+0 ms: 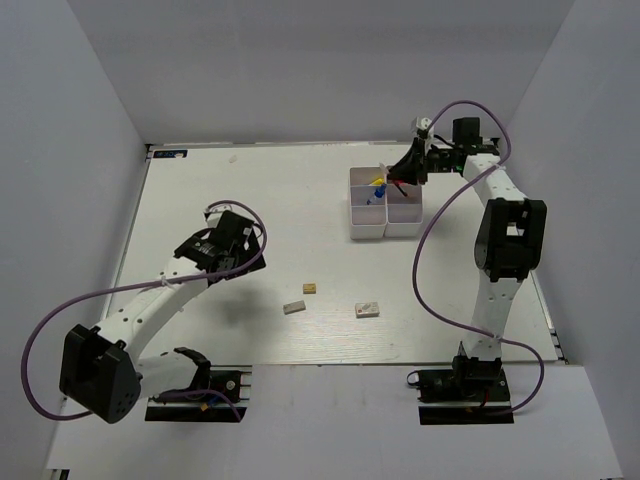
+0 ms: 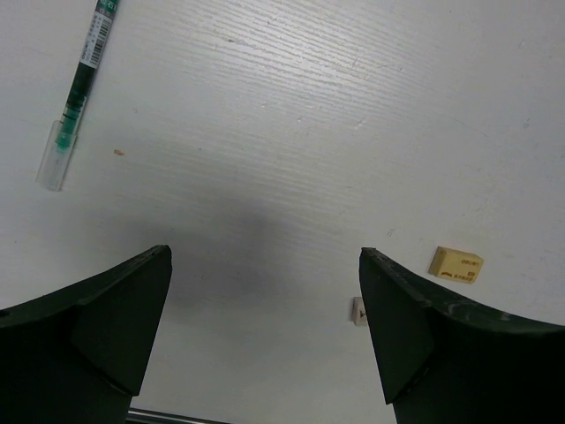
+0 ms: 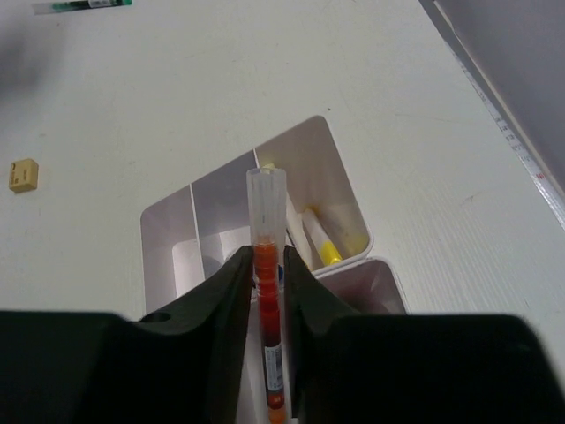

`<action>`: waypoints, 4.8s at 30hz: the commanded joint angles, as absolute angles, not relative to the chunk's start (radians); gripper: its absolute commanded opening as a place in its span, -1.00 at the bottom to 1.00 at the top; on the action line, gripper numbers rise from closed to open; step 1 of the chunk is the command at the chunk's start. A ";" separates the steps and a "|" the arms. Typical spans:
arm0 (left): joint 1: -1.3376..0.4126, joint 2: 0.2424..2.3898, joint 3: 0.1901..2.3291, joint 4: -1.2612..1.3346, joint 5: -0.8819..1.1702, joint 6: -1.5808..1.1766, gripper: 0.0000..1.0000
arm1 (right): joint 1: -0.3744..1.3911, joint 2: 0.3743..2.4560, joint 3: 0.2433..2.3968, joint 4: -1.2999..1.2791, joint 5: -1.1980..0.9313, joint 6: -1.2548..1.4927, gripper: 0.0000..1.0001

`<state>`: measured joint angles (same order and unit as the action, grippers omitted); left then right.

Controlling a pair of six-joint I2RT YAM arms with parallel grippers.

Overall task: Sort the stationery into containers
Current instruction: Place the stationery into the container, then grab a piece of stationery with the left arm, then place the stationery into the container

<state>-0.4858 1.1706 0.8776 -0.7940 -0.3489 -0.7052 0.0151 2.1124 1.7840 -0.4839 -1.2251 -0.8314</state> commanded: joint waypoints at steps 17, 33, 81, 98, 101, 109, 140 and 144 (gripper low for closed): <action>-0.315 1.442 1.072 -0.842 -0.390 -0.562 0.83 | -0.109 1.748 1.511 -0.187 -0.941 -0.459 0.81; 0.008 1.626 1.112 -0.664 -0.078 -0.295 0.53 | -0.218 1.465 1.241 -0.594 -1.173 -0.722 -0.43; -0.115 1.531 1.212 -0.329 0.702 -0.342 -1.00 | -0.232 1.355 1.069 -0.531 -1.135 -0.611 0.81; -0.462 1.977 1.732 0.136 0.669 -0.567 -1.00 | -0.242 1.212 0.940 -0.406 -0.928 -0.434 -0.55; -0.511 2.025 1.734 0.260 0.574 -0.568 -1.00 | -0.241 1.200 0.930 -0.435 -0.945 -0.449 -1.00; -0.618 2.161 1.804 0.502 0.437 -0.568 -1.00 | -0.245 1.129 0.874 -0.426 -0.913 -0.449 -1.00; -0.736 2.439 2.065 0.381 0.238 -0.285 -0.57 | -0.279 1.063 0.796 -0.390 -0.971 -0.397 -1.00; -0.736 2.439 2.046 0.380 0.229 -0.276 -0.33 | -0.279 1.063 0.793 -0.385 -0.979 -0.393 -1.00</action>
